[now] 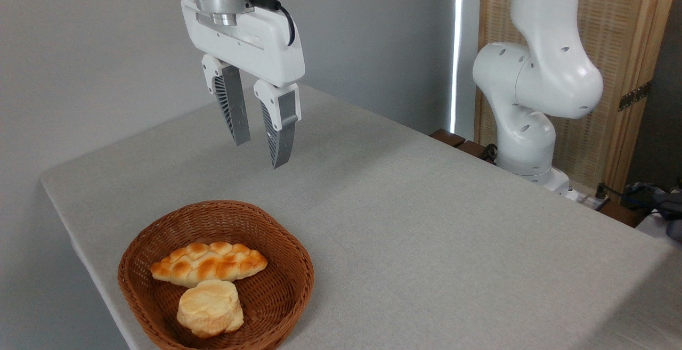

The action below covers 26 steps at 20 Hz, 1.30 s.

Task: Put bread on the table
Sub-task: 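Lower the open gripper toward the braided bread roll in the basket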

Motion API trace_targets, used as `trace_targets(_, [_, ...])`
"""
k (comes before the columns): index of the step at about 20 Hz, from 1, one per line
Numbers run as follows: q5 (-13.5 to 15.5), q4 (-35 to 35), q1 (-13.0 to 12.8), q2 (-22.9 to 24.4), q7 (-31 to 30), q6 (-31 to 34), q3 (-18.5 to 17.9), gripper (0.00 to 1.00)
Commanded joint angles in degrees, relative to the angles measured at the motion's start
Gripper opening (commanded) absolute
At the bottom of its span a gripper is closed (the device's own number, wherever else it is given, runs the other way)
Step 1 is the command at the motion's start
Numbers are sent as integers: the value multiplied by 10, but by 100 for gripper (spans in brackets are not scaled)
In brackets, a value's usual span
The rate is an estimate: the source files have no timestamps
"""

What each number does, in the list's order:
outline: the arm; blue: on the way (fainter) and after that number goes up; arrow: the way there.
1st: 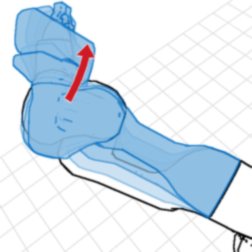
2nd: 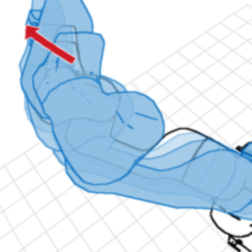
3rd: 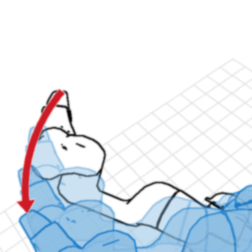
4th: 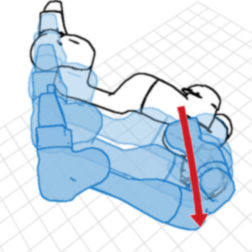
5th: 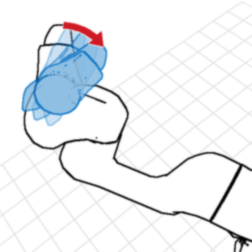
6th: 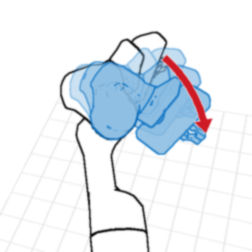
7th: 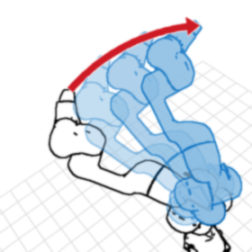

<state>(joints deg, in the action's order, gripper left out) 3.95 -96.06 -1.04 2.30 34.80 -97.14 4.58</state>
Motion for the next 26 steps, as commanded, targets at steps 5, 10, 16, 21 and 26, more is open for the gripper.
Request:
trace_targets(5, [4, -7, -1, 9, 9, 8, -5, 100])
trace_targets(10, [4, -11, -4, 7, 11, -3, 2, 100])
trace_targets(16, [36, -53, -4, 7, 104, -119, 3, 100])
trace_targets(21, [33, -134, -4, 0, 217, -248, 37, 100])
trace_targets(26, [32, -163, -4, -30, 324, -337, 37, 100])
